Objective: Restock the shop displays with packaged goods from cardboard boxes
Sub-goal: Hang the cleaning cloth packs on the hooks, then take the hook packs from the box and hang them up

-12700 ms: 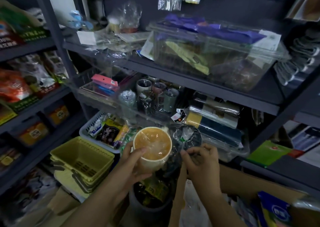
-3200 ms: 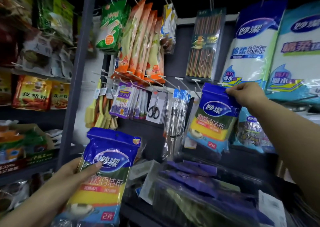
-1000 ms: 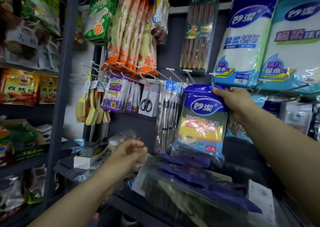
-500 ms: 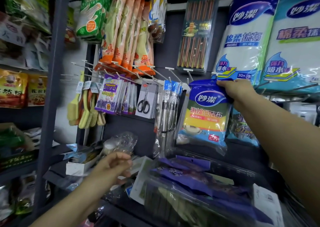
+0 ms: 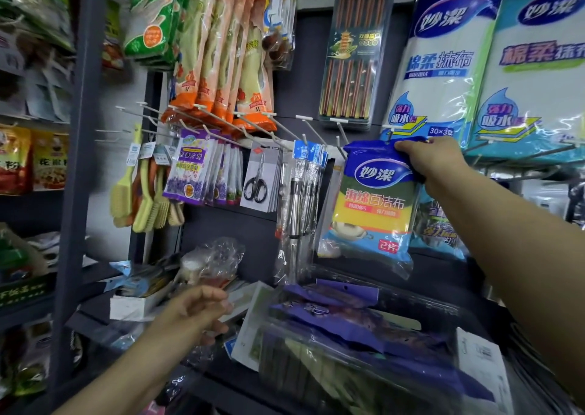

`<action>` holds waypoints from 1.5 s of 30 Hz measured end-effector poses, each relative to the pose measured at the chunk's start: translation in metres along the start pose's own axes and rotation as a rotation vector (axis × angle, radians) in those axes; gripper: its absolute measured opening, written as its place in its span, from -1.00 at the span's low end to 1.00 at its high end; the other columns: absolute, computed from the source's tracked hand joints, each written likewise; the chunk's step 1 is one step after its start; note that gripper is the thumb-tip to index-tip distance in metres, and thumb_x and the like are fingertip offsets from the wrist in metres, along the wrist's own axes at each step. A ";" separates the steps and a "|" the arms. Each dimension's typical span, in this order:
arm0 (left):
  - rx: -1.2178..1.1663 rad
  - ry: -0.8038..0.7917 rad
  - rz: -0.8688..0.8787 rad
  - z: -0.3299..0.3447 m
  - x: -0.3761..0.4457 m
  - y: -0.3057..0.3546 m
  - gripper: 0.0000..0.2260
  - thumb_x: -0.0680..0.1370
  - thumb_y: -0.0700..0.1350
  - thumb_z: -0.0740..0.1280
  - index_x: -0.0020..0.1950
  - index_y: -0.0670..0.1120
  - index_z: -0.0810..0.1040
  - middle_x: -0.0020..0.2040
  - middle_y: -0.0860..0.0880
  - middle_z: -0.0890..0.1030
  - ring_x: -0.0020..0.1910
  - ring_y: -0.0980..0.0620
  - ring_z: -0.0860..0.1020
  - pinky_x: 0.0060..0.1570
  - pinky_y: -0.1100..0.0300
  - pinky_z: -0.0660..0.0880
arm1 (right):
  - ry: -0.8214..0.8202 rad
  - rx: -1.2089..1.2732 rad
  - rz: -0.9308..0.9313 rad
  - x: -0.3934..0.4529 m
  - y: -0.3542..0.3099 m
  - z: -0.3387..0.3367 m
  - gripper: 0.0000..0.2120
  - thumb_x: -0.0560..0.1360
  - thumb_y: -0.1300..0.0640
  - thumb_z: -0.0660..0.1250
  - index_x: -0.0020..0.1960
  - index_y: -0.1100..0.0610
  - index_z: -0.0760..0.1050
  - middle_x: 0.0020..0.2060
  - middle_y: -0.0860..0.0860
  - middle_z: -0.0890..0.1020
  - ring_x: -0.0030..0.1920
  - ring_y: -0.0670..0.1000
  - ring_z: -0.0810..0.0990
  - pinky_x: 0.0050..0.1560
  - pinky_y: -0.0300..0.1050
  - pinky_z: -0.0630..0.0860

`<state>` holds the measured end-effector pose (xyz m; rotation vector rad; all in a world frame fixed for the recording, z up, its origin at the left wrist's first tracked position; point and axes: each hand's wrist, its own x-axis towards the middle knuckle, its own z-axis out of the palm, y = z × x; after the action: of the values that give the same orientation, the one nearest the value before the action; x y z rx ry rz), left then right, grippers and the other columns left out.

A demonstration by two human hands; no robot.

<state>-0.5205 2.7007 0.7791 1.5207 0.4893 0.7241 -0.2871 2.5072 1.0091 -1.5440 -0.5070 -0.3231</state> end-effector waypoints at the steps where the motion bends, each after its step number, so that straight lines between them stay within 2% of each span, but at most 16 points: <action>1: 0.001 0.000 0.003 0.000 0.000 0.000 -0.92 0.53 -0.24 0.35 0.00 -0.16 0.56 -0.05 -0.15 0.68 -0.23 -0.05 0.59 -0.24 0.14 0.47 | 0.005 0.006 0.003 0.000 0.001 0.000 -0.73 0.43 0.11 0.47 0.02 0.18 0.46 -0.18 0.06 0.60 -0.25 0.04 0.61 -0.26 -0.13 0.56; 6: -0.001 -0.019 0.016 0.001 0.001 -0.003 -0.93 0.54 -0.23 0.33 0.01 -0.16 0.56 -0.15 -0.08 0.70 -0.24 -0.05 0.60 -0.22 0.12 0.48 | 0.030 0.003 0.009 0.002 0.014 0.001 -0.74 0.43 0.12 0.47 -0.02 0.18 0.43 -0.22 0.05 0.59 -0.28 0.03 0.60 -0.19 -0.07 0.57; 11: -0.003 -0.067 0.032 0.004 0.002 -0.007 -0.94 0.55 -0.24 0.31 0.00 -0.16 0.56 -0.20 -0.06 0.70 -0.29 -0.01 0.61 -0.21 0.12 0.48 | 0.096 -0.095 -0.013 0.012 0.026 0.006 -0.74 0.38 0.07 0.51 -0.26 0.09 0.42 -0.05 0.13 0.65 -0.05 0.17 0.65 0.07 0.12 0.59; 16: -0.047 -0.186 0.065 0.023 -0.007 -0.019 -0.94 0.53 -0.27 0.32 -0.02 -0.22 0.56 -0.21 -0.17 0.69 -0.30 -0.09 0.61 -0.20 0.05 0.48 | 0.174 -0.189 -0.098 0.000 0.041 -0.003 -0.77 0.43 0.07 0.45 -0.02 0.15 0.49 -0.18 0.00 0.55 -0.04 -0.01 0.54 0.07 -0.13 0.50; 18: -0.067 -0.276 0.067 0.037 -0.017 -0.025 -0.70 0.39 -0.03 0.51 -0.05 -0.21 0.57 -0.20 -0.22 0.68 -0.39 -0.04 0.61 -0.30 0.10 0.53 | 0.230 -0.244 -0.205 -0.025 0.045 -0.022 -0.64 0.45 0.06 0.41 0.18 0.18 0.47 -0.08 -0.03 0.50 -0.02 -0.06 0.48 0.15 -0.15 0.46; 20: -0.059 -0.405 0.047 0.056 -0.032 -0.039 -0.33 -0.02 0.30 0.60 -0.12 -0.13 0.62 -0.21 -0.20 0.68 -0.39 -0.04 0.62 -0.39 0.20 0.56 | 0.240 -0.258 -0.315 -0.065 0.056 -0.054 -0.63 0.46 0.07 0.39 0.22 0.17 0.45 -0.03 -0.04 0.50 -0.03 -0.09 0.49 0.13 -0.15 0.48; 22: -0.040 -0.564 -0.011 0.083 -0.055 -0.060 -0.27 -0.17 0.38 0.56 -0.18 -0.06 0.65 -0.23 -0.17 0.68 -0.38 -0.04 0.62 -0.40 0.20 0.56 | 0.182 -0.235 -0.366 -0.124 0.077 -0.096 -0.74 0.48 0.10 0.37 0.14 0.11 0.47 -0.10 -0.03 0.54 -0.15 -0.15 0.50 -0.04 -0.24 0.49; 24: -0.031 -0.688 -0.123 0.116 -0.087 -0.092 -0.16 -0.23 0.36 0.56 -0.15 -0.16 0.62 -0.27 -0.18 0.67 -0.42 -0.03 0.60 -0.44 0.20 0.54 | 0.142 -0.186 -0.332 -0.194 0.106 -0.144 -0.86 0.47 0.14 0.35 0.02 0.06 0.48 -0.20 0.02 0.59 -0.24 -0.16 0.51 -0.16 -0.25 0.47; 26: -0.044 -0.800 -0.291 0.148 -0.124 -0.133 -0.17 -0.30 0.29 0.59 -0.20 -0.18 0.63 -0.35 -0.20 0.65 -0.48 -0.03 0.58 -0.52 0.22 0.51 | 0.139 -0.218 -0.202 -0.267 0.139 -0.191 -0.90 0.48 0.16 0.34 -0.02 0.03 0.50 -0.25 -0.03 0.62 -0.23 -0.14 0.55 -0.15 -0.24 0.51; 28: 0.005 -0.935 -0.415 0.177 -0.165 -0.173 -0.35 -0.25 0.13 0.67 -0.29 -0.14 0.67 -0.36 -0.22 0.64 -0.50 -0.04 0.58 -0.52 0.22 0.51 | 0.209 -0.303 0.024 -0.336 0.183 -0.239 -0.92 0.51 0.17 0.36 -0.02 0.03 0.54 -0.28 -0.10 0.61 -0.23 -0.11 0.59 -0.17 -0.22 0.54; 30: 0.096 -1.050 -0.527 0.199 -0.204 -0.207 -0.69 0.15 -0.24 0.65 -0.21 -0.20 0.63 -0.35 -0.21 0.64 -0.51 0.00 0.58 -0.50 0.25 0.50 | 0.336 -0.374 0.284 -0.404 0.225 -0.284 -0.93 0.51 0.17 0.38 -0.02 0.05 0.57 -0.31 -0.07 0.61 -0.28 -0.11 0.58 -0.24 -0.19 0.51; 32: 0.244 -1.125 -0.552 0.215 -0.237 -0.245 -0.92 0.49 -0.40 0.34 -0.12 -0.25 0.54 -0.36 -0.14 0.64 -0.50 0.05 0.55 -0.48 0.28 0.48 | 0.383 -0.463 0.499 -0.468 0.261 -0.320 -0.93 0.48 0.16 0.39 -0.04 0.05 0.57 -0.32 -0.02 0.61 -0.34 -0.13 0.54 -0.27 -0.22 0.45; 35: 0.419 -1.241 -0.611 0.237 -0.278 -0.289 -0.95 0.57 -0.29 0.26 -0.03 -0.20 0.51 -0.26 -0.12 0.61 -0.40 0.01 0.54 -0.38 0.22 0.47 | 0.369 -0.564 0.848 -0.547 0.301 -0.359 -0.88 0.49 0.16 0.41 -0.08 -0.04 0.53 -0.32 -0.01 0.62 -0.38 -0.13 0.53 -0.28 -0.25 0.46; 38: 0.573 -1.265 -0.738 0.257 -0.310 -0.318 -0.93 0.60 -0.20 0.25 -0.04 -0.14 0.51 -0.15 -0.15 0.57 -0.29 -0.02 0.52 -0.27 0.15 0.47 | 0.304 -0.611 1.136 -0.604 0.330 -0.380 -0.86 0.51 0.12 0.37 0.06 0.04 0.52 -0.21 -0.04 0.62 -0.26 -0.12 0.57 -0.25 -0.29 0.44; 42: 0.727 -1.202 -0.808 0.268 -0.350 -0.345 -0.92 0.62 -0.13 0.23 0.00 -0.08 0.51 -0.01 -0.15 0.58 -0.16 -0.05 0.55 -0.13 0.09 0.50 | 0.286 -0.624 1.331 -0.649 0.358 -0.400 -0.87 0.51 0.11 0.36 0.03 -0.01 0.46 -0.12 -0.06 0.58 0.02 0.03 0.60 0.04 -0.12 0.49; 45: 0.746 -1.139 -0.845 0.275 -0.373 -0.365 -0.93 0.62 -0.14 0.24 -0.02 -0.06 0.50 -0.03 -0.13 0.57 -0.18 -0.05 0.57 -0.19 0.07 0.51 | 0.252 -0.636 1.399 -0.664 0.373 -0.413 -0.84 0.52 0.10 0.34 0.09 0.04 0.47 -0.10 -0.04 0.55 0.06 0.03 0.58 0.06 -0.13 0.45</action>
<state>-0.5482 2.2786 0.3679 1.8738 0.4480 -1.0713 -0.6236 2.0261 0.3718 -2.0448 0.9881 0.4589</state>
